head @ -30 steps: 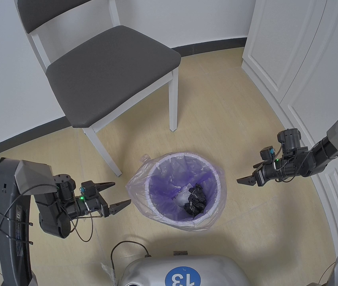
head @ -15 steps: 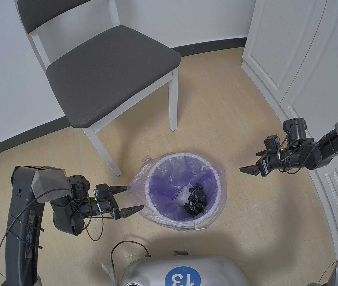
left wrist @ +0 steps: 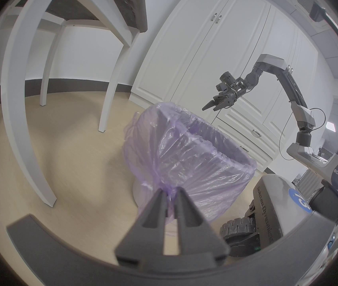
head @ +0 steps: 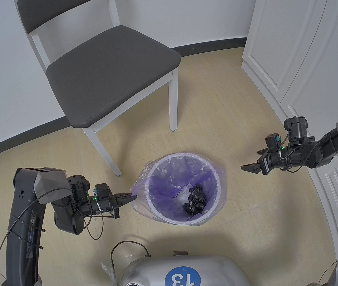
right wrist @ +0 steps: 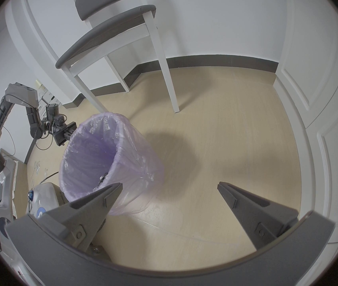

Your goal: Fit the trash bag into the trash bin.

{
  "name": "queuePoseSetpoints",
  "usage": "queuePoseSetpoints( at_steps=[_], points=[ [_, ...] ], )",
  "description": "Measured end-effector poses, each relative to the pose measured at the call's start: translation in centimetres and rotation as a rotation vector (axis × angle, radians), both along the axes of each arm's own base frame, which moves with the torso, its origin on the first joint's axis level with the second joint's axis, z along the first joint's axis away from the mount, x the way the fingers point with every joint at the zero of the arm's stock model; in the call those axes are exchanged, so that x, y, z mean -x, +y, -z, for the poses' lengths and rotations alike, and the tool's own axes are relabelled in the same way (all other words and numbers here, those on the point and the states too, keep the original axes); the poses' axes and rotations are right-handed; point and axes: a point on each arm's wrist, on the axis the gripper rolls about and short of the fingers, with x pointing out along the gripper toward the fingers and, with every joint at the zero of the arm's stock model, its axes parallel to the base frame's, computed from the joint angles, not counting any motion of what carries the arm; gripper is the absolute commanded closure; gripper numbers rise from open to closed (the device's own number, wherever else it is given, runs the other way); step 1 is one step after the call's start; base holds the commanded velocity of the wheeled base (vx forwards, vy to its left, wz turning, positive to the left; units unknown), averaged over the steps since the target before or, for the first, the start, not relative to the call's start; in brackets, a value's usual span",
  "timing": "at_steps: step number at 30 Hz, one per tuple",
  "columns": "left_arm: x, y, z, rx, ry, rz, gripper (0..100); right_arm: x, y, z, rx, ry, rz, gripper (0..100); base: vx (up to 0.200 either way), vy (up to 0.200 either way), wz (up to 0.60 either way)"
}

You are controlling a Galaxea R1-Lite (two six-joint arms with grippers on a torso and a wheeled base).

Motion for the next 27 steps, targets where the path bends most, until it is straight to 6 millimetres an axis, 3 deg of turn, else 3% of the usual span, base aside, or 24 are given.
queuePoseSetpoints(
  at_steps=[14, 27],
  points=[
    [-3.6, -0.5, 0.0, 0.015, 0.035, -0.012, 100, -0.5, 0.1, 0.0, -0.001, -0.012, 0.000, 0, 0.000, 0.000, 0.00],
    [-8.1, -2.8, 0.0, 0.011, 0.014, 0.000, 100, -1.5, 0.2, -0.2, -0.002, -0.035, 0.000, 0, 0.000, 0.000, 0.00]
  ],
)
